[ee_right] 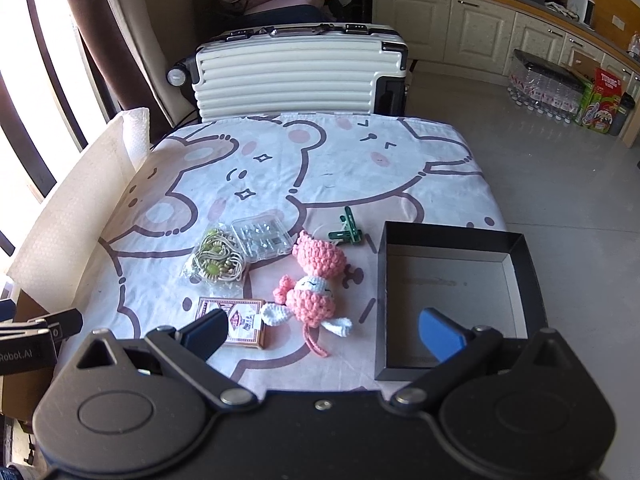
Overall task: Organize objects
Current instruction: 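Lower the left gripper onto the wooden coaster while the right gripper approaches the card box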
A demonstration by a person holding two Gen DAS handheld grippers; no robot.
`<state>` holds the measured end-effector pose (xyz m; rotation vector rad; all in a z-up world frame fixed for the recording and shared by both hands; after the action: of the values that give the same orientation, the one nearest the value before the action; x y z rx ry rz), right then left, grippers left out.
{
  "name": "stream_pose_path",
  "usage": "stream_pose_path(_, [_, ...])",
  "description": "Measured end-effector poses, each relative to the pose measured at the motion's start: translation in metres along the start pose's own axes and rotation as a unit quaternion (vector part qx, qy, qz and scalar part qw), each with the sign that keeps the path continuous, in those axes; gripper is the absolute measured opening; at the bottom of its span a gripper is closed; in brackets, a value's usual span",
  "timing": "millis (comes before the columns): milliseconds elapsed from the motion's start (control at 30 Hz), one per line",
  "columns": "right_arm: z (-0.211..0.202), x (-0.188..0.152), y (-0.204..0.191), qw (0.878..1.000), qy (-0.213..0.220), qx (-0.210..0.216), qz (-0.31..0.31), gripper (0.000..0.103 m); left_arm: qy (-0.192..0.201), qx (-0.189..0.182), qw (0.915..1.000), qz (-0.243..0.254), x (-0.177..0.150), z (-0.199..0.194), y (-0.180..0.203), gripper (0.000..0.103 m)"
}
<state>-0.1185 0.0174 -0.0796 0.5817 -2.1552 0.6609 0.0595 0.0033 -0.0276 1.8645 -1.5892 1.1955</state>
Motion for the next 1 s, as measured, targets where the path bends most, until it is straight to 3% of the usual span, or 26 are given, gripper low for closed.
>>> stream_pose_path(333, [0.013, 0.021, -0.011, 1.000, -0.001, 0.011, -0.006, 0.103, 0.007, -0.029, 0.9983, 0.051, -0.003, 0.009, 0.014, 0.103])
stream_pose_path(467, [0.024, 0.037, -0.023, 1.000, -0.007, 0.014, -0.014, 0.103, 0.011, -0.065, 0.9938, 0.090, -0.007, 0.016, 0.028, 0.103])
stream_pose_path(633, [0.046, 0.049, -0.032, 0.999, -0.027, 0.025, 0.026, 0.103, 0.012, -0.105, 0.9868, 0.122, -0.013, 0.024, 0.041, 0.103])
stream_pose_path(800, [0.074, 0.037, -0.034, 0.995, -0.056, 0.019, 0.075, 0.103, 0.006, -0.138, 0.9795, 0.147, -0.020, 0.042, 0.043, 0.099])
stream_pose_path(1000, [0.103, 0.000, -0.027, 0.986, -0.109, 0.019, 0.126, 0.103, -0.032, -0.150, 0.9749, 0.161, -0.037, 0.073, 0.037, 0.095])
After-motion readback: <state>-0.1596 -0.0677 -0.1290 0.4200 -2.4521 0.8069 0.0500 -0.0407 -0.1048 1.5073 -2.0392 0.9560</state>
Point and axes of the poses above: each gripper's, at about its wrist camera, not at the fingertips, and z roughly the way its jaws point, y to its right, x to its top, the point moved 3 cm from there along z, roughly the way its jaws point, and after that the axes turned 13 degrees about y, right-handed, at the moved point
